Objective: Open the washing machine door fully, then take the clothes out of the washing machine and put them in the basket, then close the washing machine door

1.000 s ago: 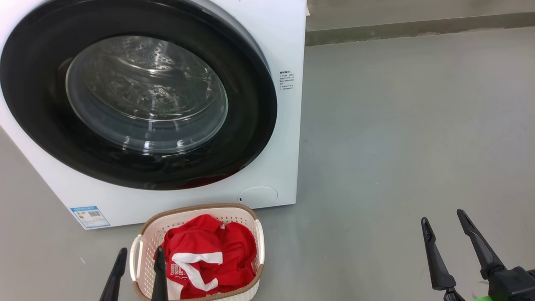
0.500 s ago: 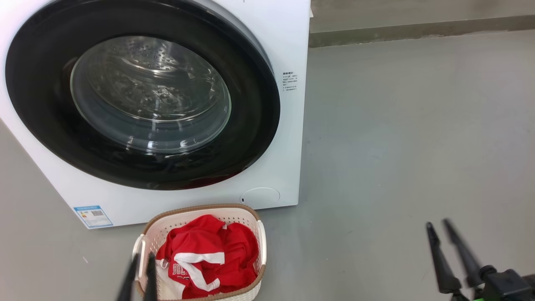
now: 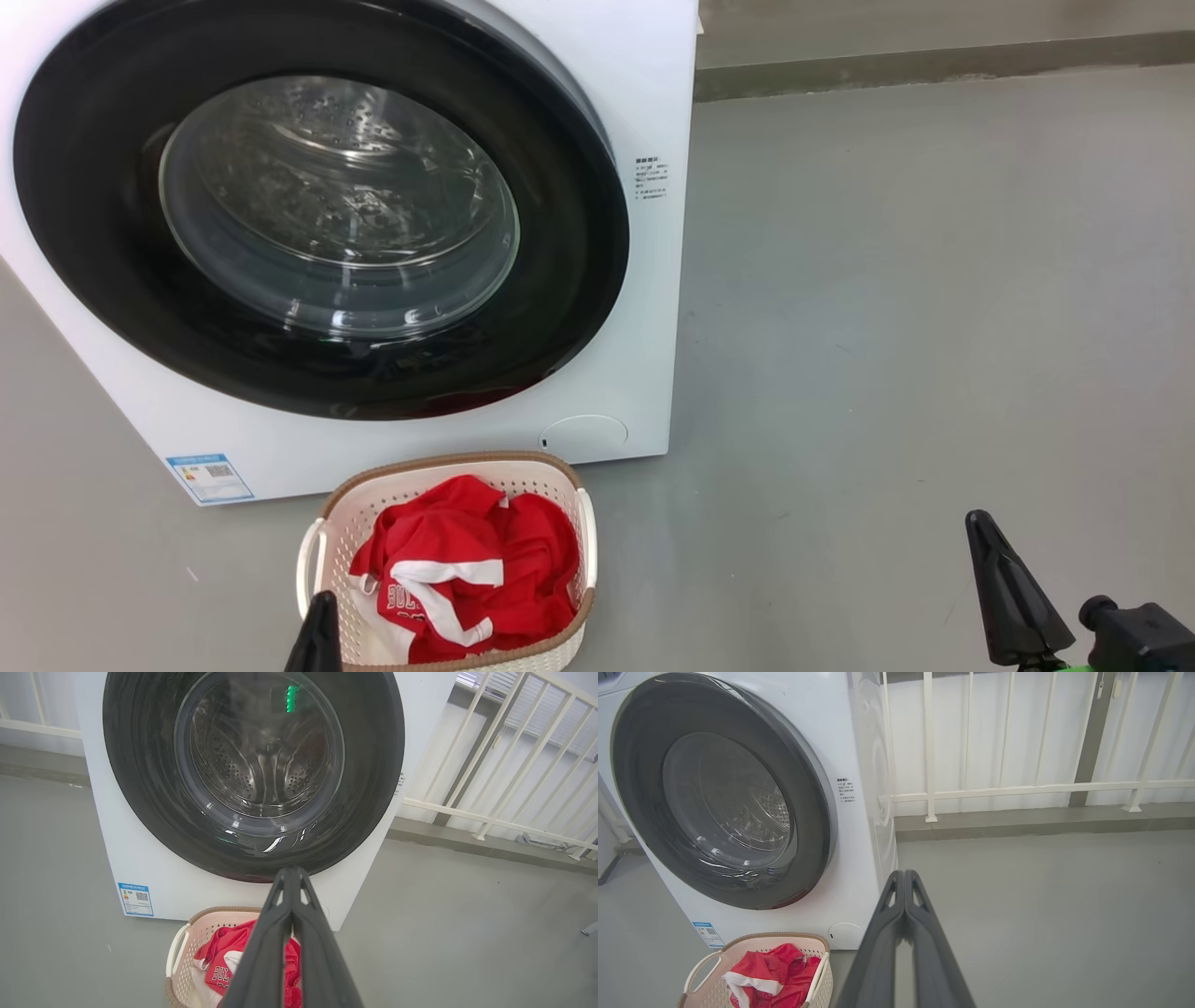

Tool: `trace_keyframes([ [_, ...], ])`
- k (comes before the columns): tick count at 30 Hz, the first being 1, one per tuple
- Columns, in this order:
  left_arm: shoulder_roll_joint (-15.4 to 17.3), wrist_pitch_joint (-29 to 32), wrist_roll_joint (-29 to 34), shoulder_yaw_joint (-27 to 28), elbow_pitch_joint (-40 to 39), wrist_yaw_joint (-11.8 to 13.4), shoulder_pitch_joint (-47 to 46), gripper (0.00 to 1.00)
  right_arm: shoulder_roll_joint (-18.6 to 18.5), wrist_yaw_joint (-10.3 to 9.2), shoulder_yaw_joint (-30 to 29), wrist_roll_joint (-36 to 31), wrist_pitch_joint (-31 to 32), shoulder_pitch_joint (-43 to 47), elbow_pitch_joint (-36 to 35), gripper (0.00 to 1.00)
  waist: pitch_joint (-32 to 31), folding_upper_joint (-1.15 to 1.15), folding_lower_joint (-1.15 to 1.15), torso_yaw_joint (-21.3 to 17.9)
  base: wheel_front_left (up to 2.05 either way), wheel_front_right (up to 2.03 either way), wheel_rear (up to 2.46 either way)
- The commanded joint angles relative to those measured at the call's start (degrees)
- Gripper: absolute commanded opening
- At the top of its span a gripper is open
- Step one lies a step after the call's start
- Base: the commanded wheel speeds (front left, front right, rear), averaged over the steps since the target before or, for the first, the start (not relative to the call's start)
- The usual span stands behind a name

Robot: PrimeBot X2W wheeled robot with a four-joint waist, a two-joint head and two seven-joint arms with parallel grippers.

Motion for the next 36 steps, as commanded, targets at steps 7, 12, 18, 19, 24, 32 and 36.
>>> trace_keyframes([
  [7,0.8,1.0,-5.5,0.7,-0.3,-1.4,-2.6,0.00,-1.0,0.03,0.5,6.3,1.0,-2.5,-0.5,0.00,0.2,0.00,-0.01,0.2,0.00,0.00,0.00],
  [12,0.9,1.6,-9.0,0.9,0.3,-1.8,-3.3,0.00,-1.2,0.03,0.6,10.0,1.7,-3.2,0.1,0.00,0.3,0.00,-0.01,0.3,0.00,0.00,0.00],
  [18,1.1,2.5,-13.1,1.1,1.0,-2.3,-4.0,0.00,-1.5,0.04,0.7,14.4,2.6,-4.0,0.7,0.00,0.5,0.00,-0.01,0.4,0.00,0.00,0.00],
  [19,1.2,2.6,-13.7,1.2,1.1,-2.4,-4.2,0.00,-1.5,0.04,0.7,15.1,2.7,-4.1,0.8,0.00,0.5,0.00,-0.01,0.4,0.00,0.00,0.00],
  [24,1.3,3.3,-17.1,1.4,1.6,-2.8,-4.8,0.00,-1.7,0.04,0.8,18.7,3.4,-4.8,1.3,0.00,0.6,0.00,-0.01,0.5,0.00,0.00,0.00],
  [32,1.5,4.5,-22.4,1.8,2.3,-3.4,-5.7,0.00,-1.9,0.05,0.9,24.5,4.6,-5.8,2.2,0.00,0.8,0.00,-0.01,0.7,0.00,0.00,0.00],
  [36,1.5,5.1,-25.1,2.0,2.7,-3.7,-6.2,0.00,-2.0,0.05,0.9,27.4,5.3,-6.3,2.6,0.00,0.9,0.00,-0.01,0.8,0.00,0.00,0.00],
])
